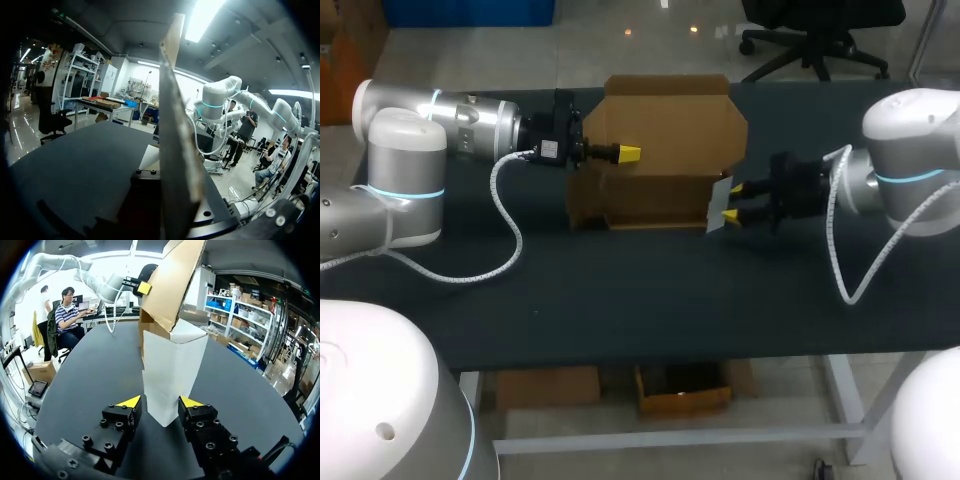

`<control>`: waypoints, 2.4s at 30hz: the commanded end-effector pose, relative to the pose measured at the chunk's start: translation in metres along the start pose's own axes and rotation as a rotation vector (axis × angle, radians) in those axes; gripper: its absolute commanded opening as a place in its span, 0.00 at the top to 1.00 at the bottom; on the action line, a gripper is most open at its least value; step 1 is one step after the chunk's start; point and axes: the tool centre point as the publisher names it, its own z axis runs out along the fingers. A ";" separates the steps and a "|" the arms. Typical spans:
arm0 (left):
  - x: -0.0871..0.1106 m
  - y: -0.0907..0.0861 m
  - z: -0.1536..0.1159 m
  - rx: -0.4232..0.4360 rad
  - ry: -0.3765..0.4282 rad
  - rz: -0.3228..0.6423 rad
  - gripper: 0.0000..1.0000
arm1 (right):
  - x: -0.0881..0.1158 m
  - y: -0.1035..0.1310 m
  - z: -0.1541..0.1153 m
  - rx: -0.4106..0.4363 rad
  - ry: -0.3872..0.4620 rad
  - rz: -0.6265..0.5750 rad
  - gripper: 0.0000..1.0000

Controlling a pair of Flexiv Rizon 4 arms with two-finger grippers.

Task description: Assemble the packaging by folding the flat box into shape, placing the metal phone stand inside, and closing the box properly

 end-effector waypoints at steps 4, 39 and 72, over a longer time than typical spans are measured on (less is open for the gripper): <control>-0.001 0.004 0.002 -0.001 0.002 0.000 1.00 | 0.003 0.004 0.012 -0.010 -0.019 0.013 0.57; -0.001 0.004 0.002 -0.001 0.002 0.000 1.00 | -0.003 0.009 0.028 0.008 -0.266 0.154 0.60; -0.001 0.004 0.002 -0.001 0.002 0.000 1.00 | -0.018 0.012 0.036 0.009 -0.470 0.289 0.64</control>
